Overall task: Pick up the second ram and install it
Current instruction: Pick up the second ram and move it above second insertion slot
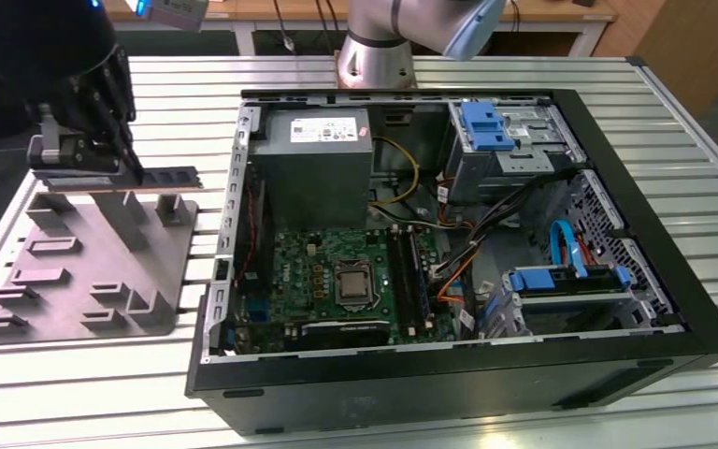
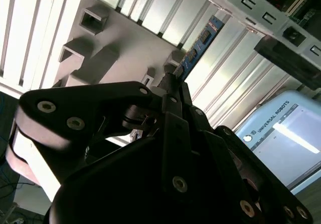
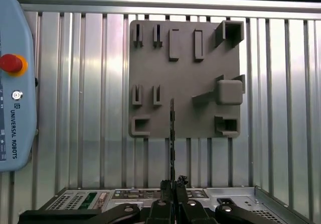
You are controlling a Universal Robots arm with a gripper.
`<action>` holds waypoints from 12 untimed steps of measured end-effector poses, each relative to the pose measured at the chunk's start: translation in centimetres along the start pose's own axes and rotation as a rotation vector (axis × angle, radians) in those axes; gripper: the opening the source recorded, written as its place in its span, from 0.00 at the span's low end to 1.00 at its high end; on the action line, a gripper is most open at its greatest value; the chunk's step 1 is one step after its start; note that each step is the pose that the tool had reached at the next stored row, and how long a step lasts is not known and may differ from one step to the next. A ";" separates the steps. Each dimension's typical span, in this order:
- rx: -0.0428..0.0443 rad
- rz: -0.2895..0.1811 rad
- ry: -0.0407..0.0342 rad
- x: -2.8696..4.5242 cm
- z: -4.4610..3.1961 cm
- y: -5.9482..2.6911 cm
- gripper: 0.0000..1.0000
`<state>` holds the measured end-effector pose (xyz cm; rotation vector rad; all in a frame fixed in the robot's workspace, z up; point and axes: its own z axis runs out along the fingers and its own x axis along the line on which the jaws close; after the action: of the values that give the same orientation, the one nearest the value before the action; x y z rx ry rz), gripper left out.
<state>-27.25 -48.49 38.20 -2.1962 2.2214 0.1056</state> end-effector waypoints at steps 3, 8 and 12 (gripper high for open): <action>0.0001 0.000 -0.0001 -0.01 -0.03 -0.86 0.14; 0.0000 0.000 0.0000 -0.03 -0.08 -2.20 0.14; 0.0000 0.000 -0.0001 -0.05 -0.11 -3.27 0.14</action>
<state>-23.98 -48.49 38.19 -2.1961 2.2214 0.1056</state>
